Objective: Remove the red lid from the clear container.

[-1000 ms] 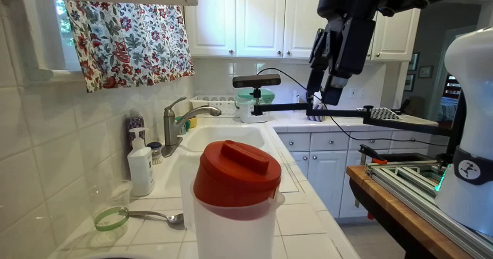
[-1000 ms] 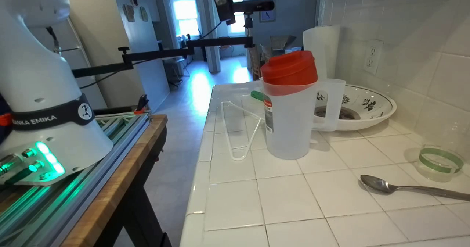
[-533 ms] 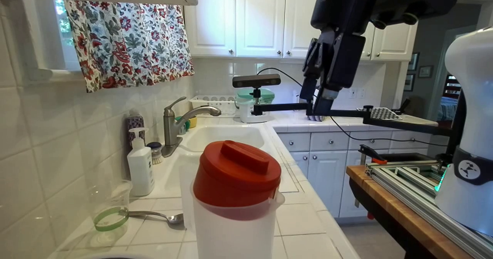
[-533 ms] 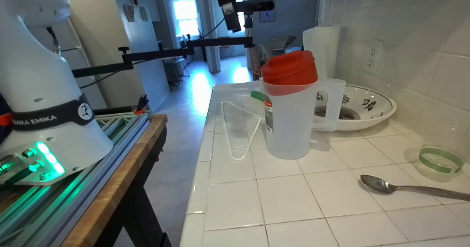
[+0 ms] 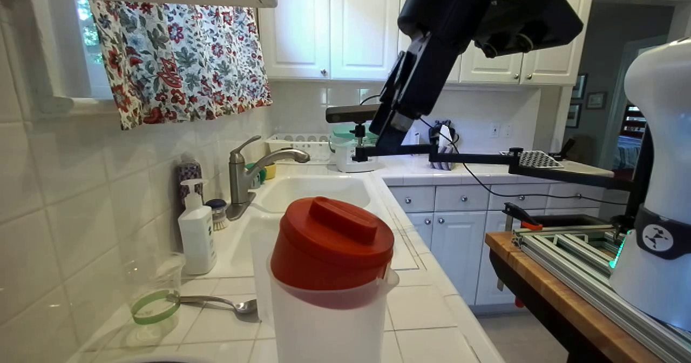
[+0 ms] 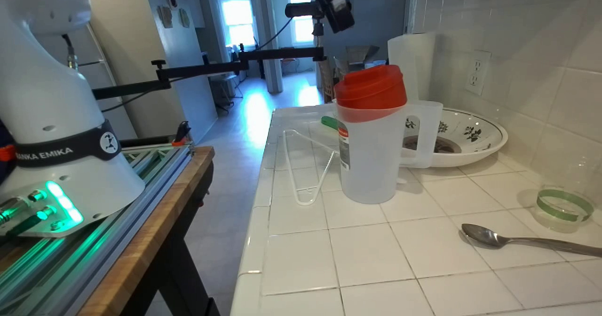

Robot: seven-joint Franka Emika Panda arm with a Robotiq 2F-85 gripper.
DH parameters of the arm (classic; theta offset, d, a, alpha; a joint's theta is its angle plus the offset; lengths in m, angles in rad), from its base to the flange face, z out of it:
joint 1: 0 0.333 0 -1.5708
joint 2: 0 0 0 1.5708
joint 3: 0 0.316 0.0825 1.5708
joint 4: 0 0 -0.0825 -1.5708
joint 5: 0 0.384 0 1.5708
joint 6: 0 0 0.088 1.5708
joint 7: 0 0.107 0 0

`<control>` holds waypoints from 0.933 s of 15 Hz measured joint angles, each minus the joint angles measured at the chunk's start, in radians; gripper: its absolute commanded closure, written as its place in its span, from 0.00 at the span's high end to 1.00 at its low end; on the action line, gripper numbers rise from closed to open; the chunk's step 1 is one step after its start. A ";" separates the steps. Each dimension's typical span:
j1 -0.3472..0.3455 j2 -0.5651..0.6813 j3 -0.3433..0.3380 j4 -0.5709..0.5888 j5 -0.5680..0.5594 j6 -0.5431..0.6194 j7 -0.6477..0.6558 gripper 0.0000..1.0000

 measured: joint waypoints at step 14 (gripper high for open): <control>0.046 0.083 -0.001 0.000 0.093 0.106 0.001 1.00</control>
